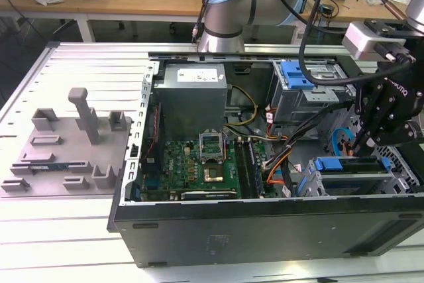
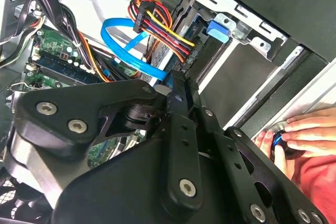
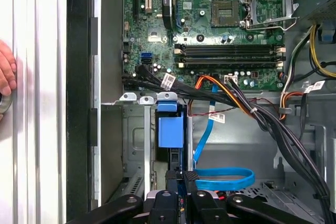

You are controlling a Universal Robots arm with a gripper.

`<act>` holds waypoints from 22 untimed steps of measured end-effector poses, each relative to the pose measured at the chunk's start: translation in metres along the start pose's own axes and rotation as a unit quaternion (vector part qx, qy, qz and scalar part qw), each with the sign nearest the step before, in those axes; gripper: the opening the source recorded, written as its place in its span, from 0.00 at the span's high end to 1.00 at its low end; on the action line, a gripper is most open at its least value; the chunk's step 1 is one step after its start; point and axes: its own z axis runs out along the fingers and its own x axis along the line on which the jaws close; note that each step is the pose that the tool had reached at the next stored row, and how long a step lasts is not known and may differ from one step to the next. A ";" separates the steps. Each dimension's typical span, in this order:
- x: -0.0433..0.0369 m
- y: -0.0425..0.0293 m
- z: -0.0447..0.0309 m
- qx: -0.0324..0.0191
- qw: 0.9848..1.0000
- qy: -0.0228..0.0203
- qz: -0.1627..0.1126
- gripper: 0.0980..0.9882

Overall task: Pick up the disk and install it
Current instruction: 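Insert the second disk wire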

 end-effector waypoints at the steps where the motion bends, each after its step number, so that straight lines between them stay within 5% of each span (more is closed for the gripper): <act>1: 0.0000 0.0000 0.0004 0.000 1.000 0.000 0.000 0.93; 22: -0.0004 -0.0010 0.0049 0.000 1.000 0.000 0.000 0.93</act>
